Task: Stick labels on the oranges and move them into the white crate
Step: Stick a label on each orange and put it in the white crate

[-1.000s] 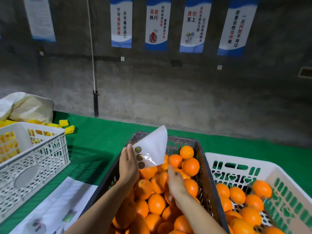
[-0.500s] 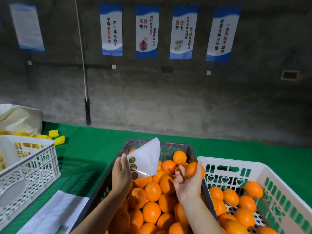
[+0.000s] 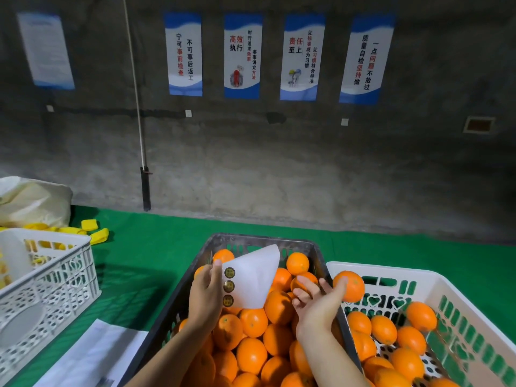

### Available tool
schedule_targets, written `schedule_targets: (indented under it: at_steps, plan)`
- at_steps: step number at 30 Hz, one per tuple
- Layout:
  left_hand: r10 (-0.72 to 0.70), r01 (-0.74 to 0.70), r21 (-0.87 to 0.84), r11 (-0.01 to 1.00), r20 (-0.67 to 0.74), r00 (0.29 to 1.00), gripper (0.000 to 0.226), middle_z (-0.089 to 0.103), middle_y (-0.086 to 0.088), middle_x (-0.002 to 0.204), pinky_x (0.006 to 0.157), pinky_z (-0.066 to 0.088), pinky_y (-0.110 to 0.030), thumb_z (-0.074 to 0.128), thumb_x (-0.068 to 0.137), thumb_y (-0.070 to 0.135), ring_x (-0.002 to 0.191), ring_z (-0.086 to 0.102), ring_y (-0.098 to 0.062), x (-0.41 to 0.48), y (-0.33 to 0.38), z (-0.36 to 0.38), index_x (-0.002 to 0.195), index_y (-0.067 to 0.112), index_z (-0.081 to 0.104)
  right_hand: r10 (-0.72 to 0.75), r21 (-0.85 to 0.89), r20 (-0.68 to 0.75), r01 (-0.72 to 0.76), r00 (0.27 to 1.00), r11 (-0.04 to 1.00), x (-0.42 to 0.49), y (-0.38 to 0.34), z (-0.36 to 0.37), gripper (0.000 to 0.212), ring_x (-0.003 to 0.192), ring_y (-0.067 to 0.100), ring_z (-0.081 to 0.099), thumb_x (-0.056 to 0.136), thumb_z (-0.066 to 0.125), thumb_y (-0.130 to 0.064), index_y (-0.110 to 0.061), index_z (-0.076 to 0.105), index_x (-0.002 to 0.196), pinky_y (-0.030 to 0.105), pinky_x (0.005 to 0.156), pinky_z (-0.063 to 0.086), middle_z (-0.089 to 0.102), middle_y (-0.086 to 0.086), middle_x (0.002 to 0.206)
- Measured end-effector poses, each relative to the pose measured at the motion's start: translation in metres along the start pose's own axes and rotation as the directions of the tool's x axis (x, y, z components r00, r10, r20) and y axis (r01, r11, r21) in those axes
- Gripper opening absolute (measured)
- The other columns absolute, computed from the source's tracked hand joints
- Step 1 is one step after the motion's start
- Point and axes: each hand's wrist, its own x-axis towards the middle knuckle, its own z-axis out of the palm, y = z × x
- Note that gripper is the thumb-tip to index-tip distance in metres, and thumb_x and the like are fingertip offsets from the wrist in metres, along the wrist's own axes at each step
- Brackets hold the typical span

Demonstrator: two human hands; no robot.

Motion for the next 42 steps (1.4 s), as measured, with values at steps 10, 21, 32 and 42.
schedule_targets:
  at_steps: [10,21,32,42]
  plan:
    - [0.108,-0.13,0.11,0.985,0.191,0.976,0.055,0.036,0.004,0.046,0.046,0.026,-0.022,0.057,0.096,0.047,0.045,0.033,-0.006,-0.005,-0.003,-0.001,0.051,0.025,0.034,-0.158,-0.547,0.837,0.785,0.524,-0.29,-0.022,0.046,-0.001,0.076,0.147,0.011,0.018,0.082,0.037,-0.074,-0.036,0.032,0.148,0.034,0.118,0.016,0.03,-0.015,0.156]
    - [0.057,-0.032,-0.092,0.995,0.287,0.956,0.05,0.052,0.002,0.056,0.055,0.043,-0.021,0.064,0.082,0.063,0.056,0.051,-0.009,-0.004,-0.003,0.002,0.059,0.021,0.048,-0.177,-0.625,0.78,0.742,0.599,-0.242,-0.018,0.039,0.001,0.035,0.098,0.005,0.051,0.086,0.049,-0.07,-0.043,0.052,0.108,0.026,0.092,0.029,0.055,-0.02,0.1]
    - [-0.057,0.176,-0.138,0.975,0.609,0.791,0.051,0.073,-0.002,0.113,0.082,0.053,-0.023,0.063,0.083,0.06,0.108,0.067,-0.016,-0.004,0.01,-0.001,0.115,0.02,0.067,-0.165,-0.686,0.707,0.724,0.687,0.076,-0.021,0.034,0.001,0.026,0.074,0.008,0.059,0.086,0.066,-0.059,-0.04,0.052,0.095,0.03,0.058,0.049,0.064,-0.012,0.083]
    - [-0.135,0.322,-0.225,0.92,0.588,0.798,0.06,0.068,-0.028,0.095,0.082,0.052,-0.05,0.067,0.09,0.049,0.088,0.064,-0.044,-0.003,0.011,-0.002,0.092,-0.01,0.061,-0.08,-0.653,0.747,0.751,0.66,0.101,-0.025,0.034,0.003,0.053,0.053,0.014,0.036,0.091,0.049,-0.069,-0.028,0.037,0.06,0.031,0.051,0.022,0.046,-0.004,0.058]
